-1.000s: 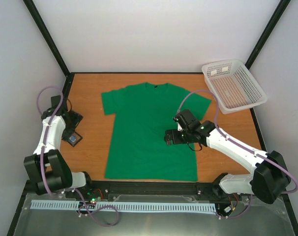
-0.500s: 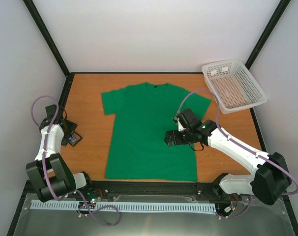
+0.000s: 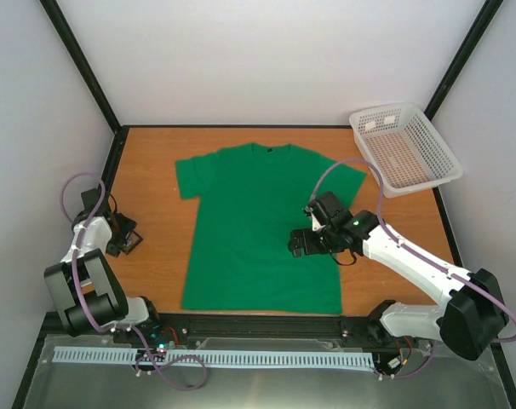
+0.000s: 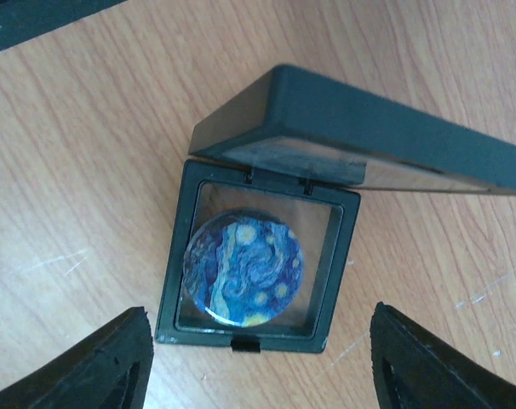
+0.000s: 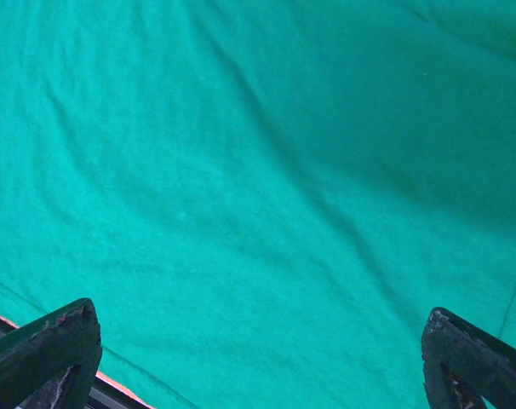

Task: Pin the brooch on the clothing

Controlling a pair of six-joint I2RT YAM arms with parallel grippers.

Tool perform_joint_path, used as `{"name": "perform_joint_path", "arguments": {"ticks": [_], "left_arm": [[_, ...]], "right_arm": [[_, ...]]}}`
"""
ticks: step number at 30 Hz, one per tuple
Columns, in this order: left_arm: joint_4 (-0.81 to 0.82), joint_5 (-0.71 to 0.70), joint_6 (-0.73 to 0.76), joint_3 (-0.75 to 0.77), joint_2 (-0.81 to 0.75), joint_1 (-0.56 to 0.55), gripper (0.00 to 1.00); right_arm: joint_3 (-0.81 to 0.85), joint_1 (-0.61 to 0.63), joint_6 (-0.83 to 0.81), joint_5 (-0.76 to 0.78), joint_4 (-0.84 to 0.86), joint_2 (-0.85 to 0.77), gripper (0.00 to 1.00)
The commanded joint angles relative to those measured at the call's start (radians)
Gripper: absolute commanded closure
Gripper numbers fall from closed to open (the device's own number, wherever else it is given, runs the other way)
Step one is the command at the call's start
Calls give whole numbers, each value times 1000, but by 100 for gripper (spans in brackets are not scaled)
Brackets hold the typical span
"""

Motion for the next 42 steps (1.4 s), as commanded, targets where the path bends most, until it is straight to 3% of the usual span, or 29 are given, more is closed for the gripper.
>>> {"name": "perform_joint_path", "arguments": {"ticks": [1,19,29,42], "left_arm": [[85,7,39,-4,22,16,30],[136,17,8,-58,34,47,29],[119,-8,-3,-38,97,47,37],[123,-10,29,-16,114,47,29]], "right_arm": [[-13,-8,17,3,-9,-23,0],[-20,-8,18,4,2,-19,0],[-20,-8,22,-11,15,0,0],[-30,-8,25,-16,30,0,0]]}}
